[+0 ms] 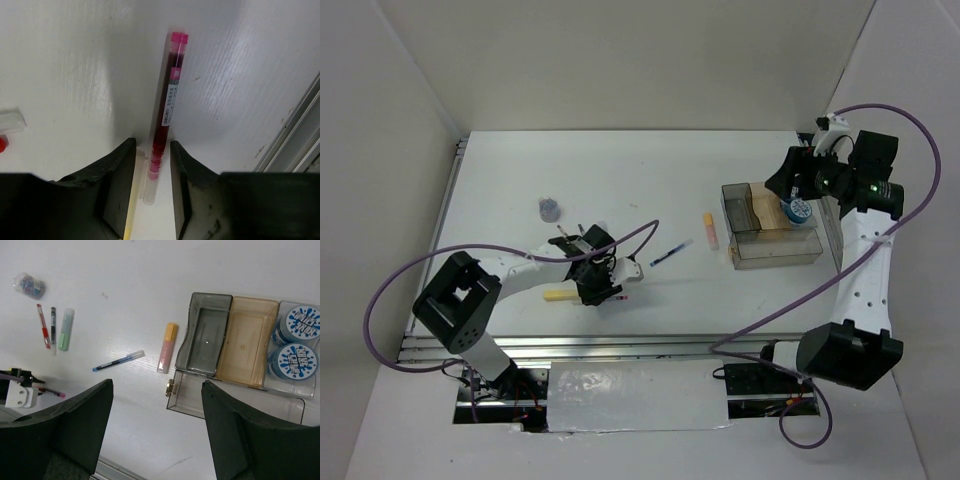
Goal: Sort the stationery into containers
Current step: Pick up the pen from the corner of the board, then place the pen in the storage box.
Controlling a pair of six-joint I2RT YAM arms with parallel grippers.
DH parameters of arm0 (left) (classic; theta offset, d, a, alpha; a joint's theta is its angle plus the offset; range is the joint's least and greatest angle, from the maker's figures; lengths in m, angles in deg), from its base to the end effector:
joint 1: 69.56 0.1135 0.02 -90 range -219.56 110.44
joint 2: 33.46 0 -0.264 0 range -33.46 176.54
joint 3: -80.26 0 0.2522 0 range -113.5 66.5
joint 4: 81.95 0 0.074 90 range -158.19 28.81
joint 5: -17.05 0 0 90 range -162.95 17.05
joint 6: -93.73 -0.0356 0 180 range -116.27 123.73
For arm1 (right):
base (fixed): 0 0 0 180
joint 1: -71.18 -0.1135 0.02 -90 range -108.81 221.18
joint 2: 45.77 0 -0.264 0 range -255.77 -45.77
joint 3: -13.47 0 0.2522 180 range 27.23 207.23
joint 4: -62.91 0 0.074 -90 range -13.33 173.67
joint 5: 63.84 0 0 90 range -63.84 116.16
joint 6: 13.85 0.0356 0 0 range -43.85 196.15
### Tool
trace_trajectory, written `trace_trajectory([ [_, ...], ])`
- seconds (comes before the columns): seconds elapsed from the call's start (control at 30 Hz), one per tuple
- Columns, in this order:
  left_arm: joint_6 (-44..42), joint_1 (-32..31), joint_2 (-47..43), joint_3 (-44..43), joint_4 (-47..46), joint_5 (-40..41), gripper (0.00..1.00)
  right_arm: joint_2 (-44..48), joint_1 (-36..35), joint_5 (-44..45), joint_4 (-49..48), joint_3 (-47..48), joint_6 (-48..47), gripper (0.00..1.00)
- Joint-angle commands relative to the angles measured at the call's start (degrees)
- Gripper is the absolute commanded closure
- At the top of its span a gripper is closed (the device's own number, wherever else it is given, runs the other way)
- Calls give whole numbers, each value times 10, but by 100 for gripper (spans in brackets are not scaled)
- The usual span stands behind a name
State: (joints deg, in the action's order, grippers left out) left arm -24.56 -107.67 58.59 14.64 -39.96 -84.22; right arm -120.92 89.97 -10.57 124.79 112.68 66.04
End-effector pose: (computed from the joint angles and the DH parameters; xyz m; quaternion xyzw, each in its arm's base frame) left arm 0.2281 -0.1878 0.1638 0.5507 0.8079 -0.1120 0.1774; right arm 0.2564 -0.0648 0.4086 -0.0737 0.8604 0.1699 0.4748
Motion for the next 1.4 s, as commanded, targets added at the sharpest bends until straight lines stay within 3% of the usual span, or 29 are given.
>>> trace_trajectory([
  [0.0,6,-10,10,7,-14,-28,55,46,-4,-41,2,6,-34,23],
  [0.07,12,-11,19,7,-15,-33,60,65,-18,-44,0,1,-60,24],
  [0.17,21,-11,28,3,-9,-46,75,105,-40,-21,-35,-32,-95,23],
  [0.3,38,-10,30,-10,2,-64,86,153,-61,-4,-72,-92,-157,25],
  [0.47,50,0,28,-77,88,-153,97,185,-126,-4,-35,-95,-263,40],
  [0.6,31,19,45,-162,199,-322,100,204,-280,44,1,-107,-348,52],
  [0.7,21,31,70,-222,276,-418,100,205,-374,106,6,-120,-367,53],
  [0.83,3,58,95,-269,343,-502,100,190,-556,171,-4,-133,-377,53],
  [1.03,46,104,88,-251,329,-533,100,154,-757,306,-34,-179,-419,54],
  [1.17,64,120,87,-243,326,-543,100,116,-811,322,-41,-183,-432,54],
  [1.37,104,121,81,-228,307,-553,100,57,-832,344,-37,-154,-451,54],
])
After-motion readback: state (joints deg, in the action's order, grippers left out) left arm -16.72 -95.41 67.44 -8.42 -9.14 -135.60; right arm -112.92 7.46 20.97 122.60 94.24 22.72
